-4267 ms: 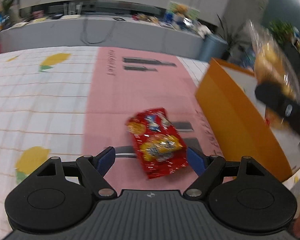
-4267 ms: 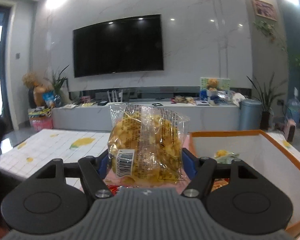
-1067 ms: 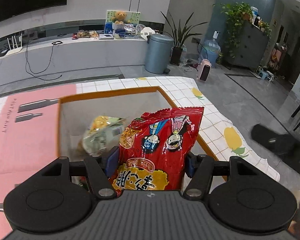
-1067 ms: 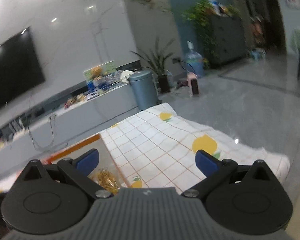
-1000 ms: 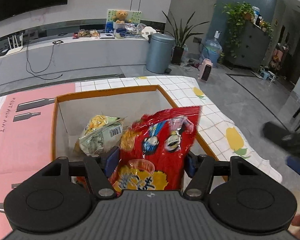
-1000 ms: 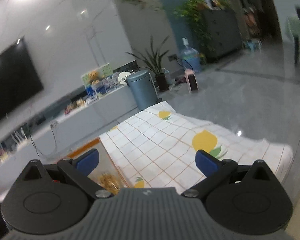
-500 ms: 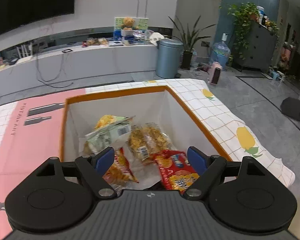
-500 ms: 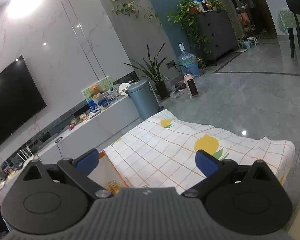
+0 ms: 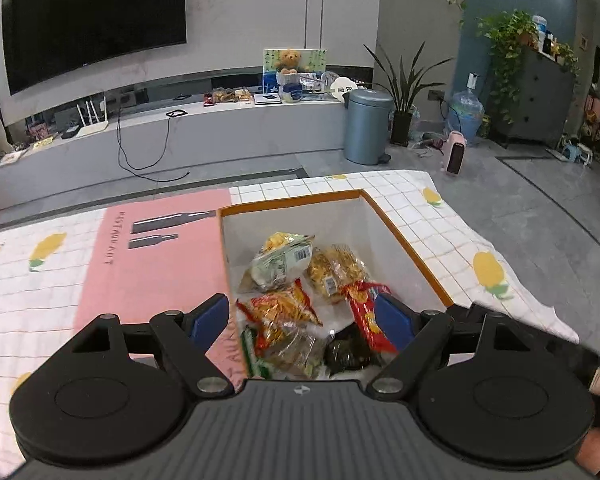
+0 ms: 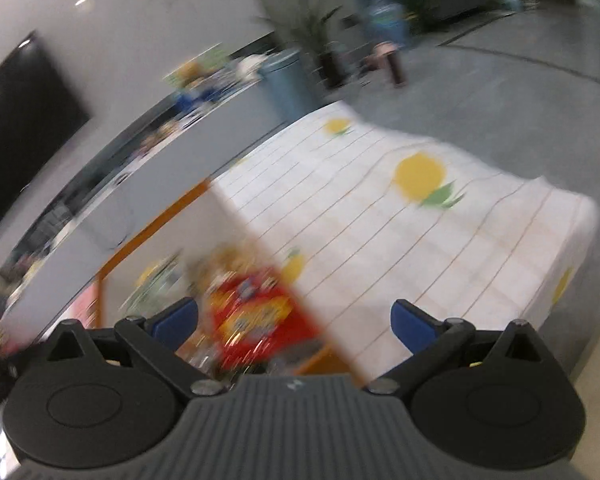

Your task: Organize snacks

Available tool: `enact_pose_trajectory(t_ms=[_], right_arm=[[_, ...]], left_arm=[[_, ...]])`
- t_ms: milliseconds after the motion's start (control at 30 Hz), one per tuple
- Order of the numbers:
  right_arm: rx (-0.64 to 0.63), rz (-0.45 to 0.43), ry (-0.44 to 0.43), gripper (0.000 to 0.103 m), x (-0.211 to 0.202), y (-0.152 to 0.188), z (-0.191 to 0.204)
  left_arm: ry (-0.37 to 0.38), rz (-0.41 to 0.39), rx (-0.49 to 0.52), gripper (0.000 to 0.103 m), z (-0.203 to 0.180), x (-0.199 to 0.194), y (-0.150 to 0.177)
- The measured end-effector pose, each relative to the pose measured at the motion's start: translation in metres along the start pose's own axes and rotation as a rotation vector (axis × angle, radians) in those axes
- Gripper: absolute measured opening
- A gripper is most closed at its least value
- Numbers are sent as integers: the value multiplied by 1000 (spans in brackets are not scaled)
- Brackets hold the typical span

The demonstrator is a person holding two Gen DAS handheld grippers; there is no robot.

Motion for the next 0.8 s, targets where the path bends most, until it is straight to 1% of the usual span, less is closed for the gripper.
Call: enact_pose_trajectory(t_ms=[33,167,233,300,400,500,567,633,700,733,800], right_arm=[[-27,9,4,100,-8,6,2],[-174,104,39,100,-37,25,13],[-199,96,30,100,-58,29,17],[-191,80,9,100,-80,28,21],[-215,65,49,100,-102,27,19],[-299,86,102,100,-109,34,21],[-346,99,114,100,-110,40,24],[-357,116,109,100,-110,45,27],[-353,126,83,100,-106,48,34],[-358,133,78,100,-105,49,37],[-388,134,78,100,-101,51,45]], left_arm=[[-7,0,6,97,0,-8,1],[-42,-15,44,97,-5,-36,5],[-66,-12,59,97,-7,-47,9],[-78,-13,54,96,-8,-56,13],[-63,8,24,96,-5,-62,19],[-38,25,-13,96,-2,-64,24],[-29,40,-26,96,-1,-62,27],[-30,75,-27,96,-3,-57,30],[-15,104,-51,96,-6,-52,34],[-6,111,-73,96,-6,-50,35],[-22,116,-78,96,-7,-48,39]])
Point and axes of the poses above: each gripper's, at about its wrist camera, not at the fingertips, and x roughly the way its jaws point, z to its left, y to its underside, the point moved 7 cm from there along x, roughly the way its jaws point, and after that the axes turned 6 degrees about x, right-handed, at the moved point
